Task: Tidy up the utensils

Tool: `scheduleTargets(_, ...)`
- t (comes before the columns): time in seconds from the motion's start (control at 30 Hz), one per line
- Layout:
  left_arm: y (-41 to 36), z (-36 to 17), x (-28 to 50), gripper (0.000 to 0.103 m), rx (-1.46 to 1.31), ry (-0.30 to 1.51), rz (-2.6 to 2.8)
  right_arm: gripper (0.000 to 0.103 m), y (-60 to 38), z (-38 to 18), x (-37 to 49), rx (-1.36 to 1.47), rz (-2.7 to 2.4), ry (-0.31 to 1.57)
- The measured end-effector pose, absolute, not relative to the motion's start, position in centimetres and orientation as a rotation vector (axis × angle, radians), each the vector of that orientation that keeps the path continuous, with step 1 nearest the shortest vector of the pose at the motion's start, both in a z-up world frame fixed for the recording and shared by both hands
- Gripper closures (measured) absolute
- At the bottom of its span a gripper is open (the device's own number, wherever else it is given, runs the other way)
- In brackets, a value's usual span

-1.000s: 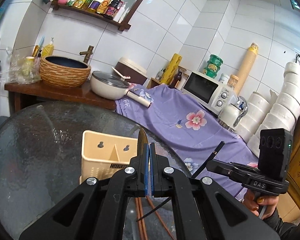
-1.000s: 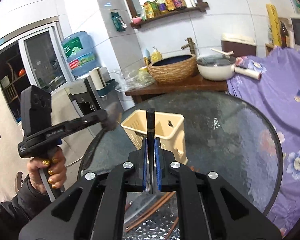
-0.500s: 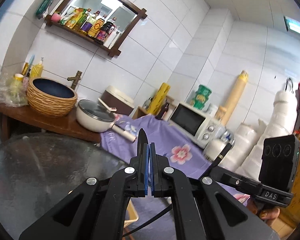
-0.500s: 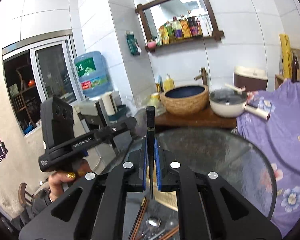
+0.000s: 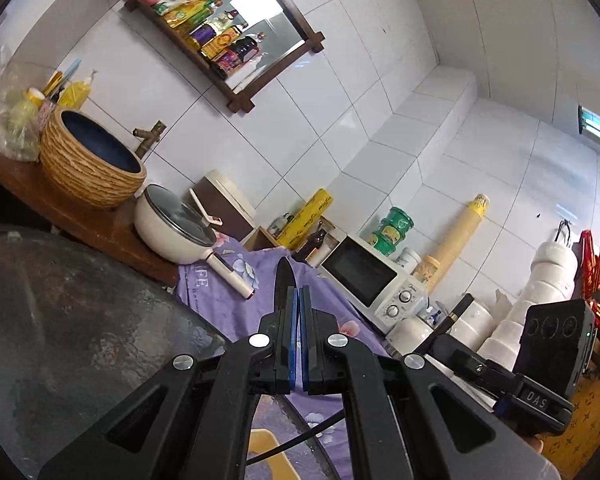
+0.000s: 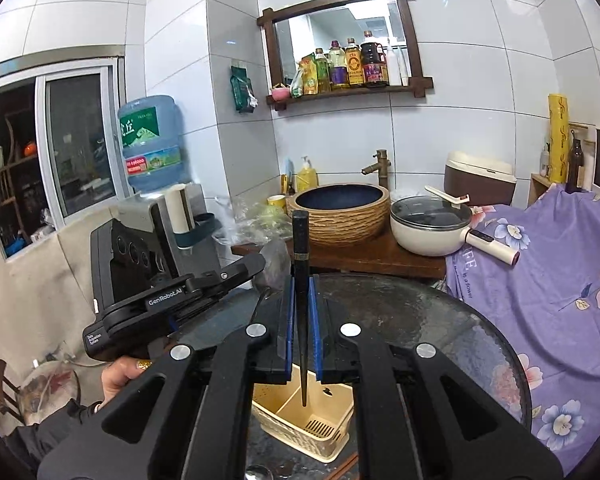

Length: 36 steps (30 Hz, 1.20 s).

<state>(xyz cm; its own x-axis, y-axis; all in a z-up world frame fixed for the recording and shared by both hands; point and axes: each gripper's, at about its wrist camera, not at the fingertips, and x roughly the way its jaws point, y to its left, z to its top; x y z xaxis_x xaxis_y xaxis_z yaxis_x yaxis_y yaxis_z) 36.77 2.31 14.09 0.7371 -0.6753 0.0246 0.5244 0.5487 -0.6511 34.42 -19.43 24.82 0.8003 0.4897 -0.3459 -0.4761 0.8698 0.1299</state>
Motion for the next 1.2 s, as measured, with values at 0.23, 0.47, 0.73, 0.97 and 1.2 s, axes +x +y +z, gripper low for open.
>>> scheduleTargets(0.23, 2.8, 11.8, 36.6, 0.102, -0.686, 0.185, -0.705, 0.095, -19.3, 21.4, 35.6, 0.041, 0.511, 0.444)
scheduleTargets(0.47, 2.4, 10.3, 35.7, 0.102, -0.64, 0.194, -0.702, 0.095, -19.0, 19.3, 35.1, 0.009, 0.51, 0.463)
scheduleTargets(0.73, 3.2, 8.0, 34.3, 0.102, -0.637, 0.263, -0.672, 0.095, -19.0, 16.9, 34.9, 0.003, 0.508, 0.504)
scheduleTargets(0.97, 2.9, 6.5, 32.7, 0.102, -0.566, 0.321, -0.627, 0.095, -20.3, 15.9, 35.4, 0.06, 0.486, 0.51)
scheduleTargets(1.2, 3.0, 5.3, 31.9, 0.102, -0.536, 0.375, -0.565, 0.095, -21.6, 14.9, 36.9, 0.108, 0.456, 0.532)
